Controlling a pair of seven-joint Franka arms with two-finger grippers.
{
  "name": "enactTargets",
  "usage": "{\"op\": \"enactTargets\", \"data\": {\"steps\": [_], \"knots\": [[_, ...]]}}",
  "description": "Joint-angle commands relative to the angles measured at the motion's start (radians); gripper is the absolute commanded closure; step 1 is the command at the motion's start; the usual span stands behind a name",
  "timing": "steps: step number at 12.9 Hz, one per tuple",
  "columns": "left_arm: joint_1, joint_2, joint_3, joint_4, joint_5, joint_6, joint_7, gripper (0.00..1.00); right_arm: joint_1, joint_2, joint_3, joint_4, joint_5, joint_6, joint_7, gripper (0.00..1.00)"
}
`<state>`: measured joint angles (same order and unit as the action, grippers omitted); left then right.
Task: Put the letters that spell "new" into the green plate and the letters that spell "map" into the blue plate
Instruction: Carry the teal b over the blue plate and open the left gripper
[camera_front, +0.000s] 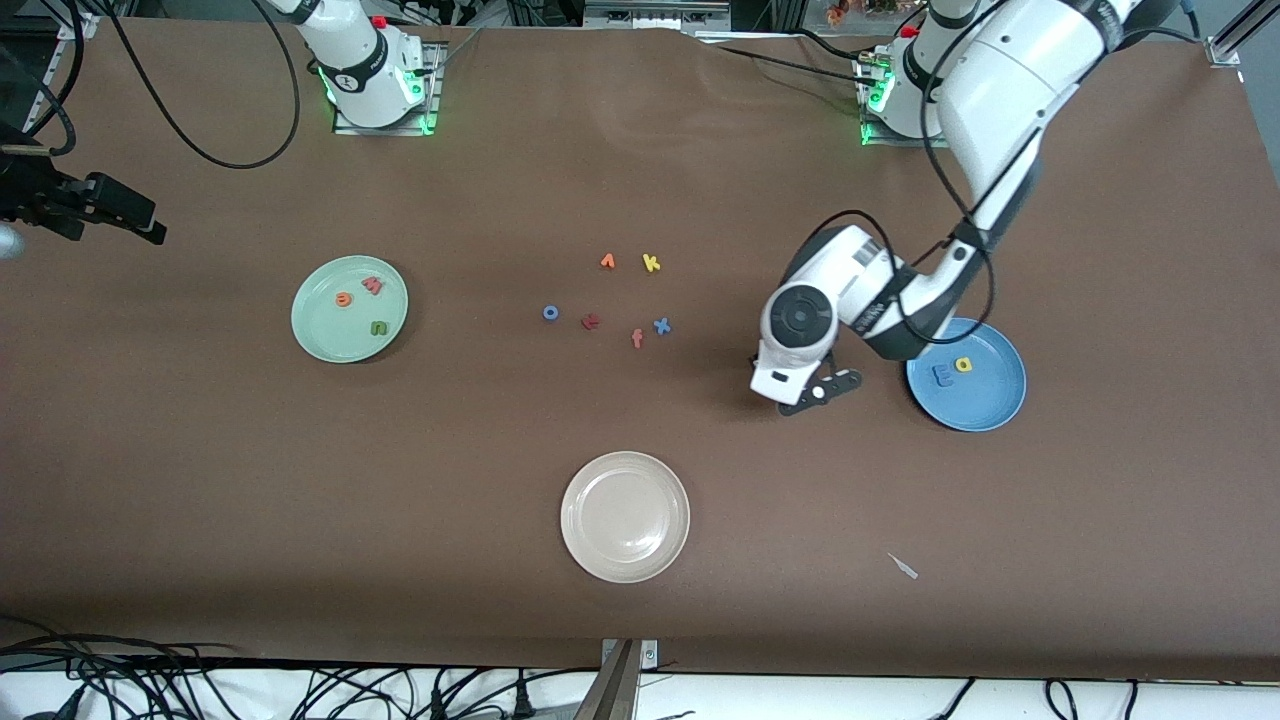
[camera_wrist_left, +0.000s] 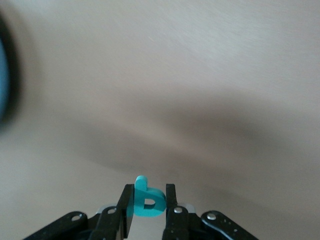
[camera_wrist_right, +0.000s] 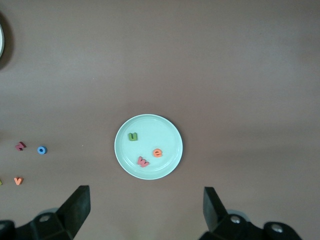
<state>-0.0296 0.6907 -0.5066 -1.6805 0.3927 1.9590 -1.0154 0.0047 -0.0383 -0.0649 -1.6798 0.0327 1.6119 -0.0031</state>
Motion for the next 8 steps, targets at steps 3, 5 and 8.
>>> {"op": "enactTargets", "data": {"steps": [3,5,8], "knots": [[0.172,-0.063,-0.006,-0.01,-0.032,-0.139,0.511,0.96,0.003,-0.008,-0.004,-0.006,-0.002,-0.001,-0.005,0.0],[0.244,-0.069,-0.006,-0.01,-0.032,-0.169,0.708,0.96,0.003,-0.008,-0.004,-0.006,-0.002,-0.001,-0.005,0.0],[0.325,-0.068,-0.003,-0.013,-0.021,-0.175,0.901,0.95,0.003,-0.008,-0.004,-0.006,-0.001,-0.001,-0.005,0.0]]}}
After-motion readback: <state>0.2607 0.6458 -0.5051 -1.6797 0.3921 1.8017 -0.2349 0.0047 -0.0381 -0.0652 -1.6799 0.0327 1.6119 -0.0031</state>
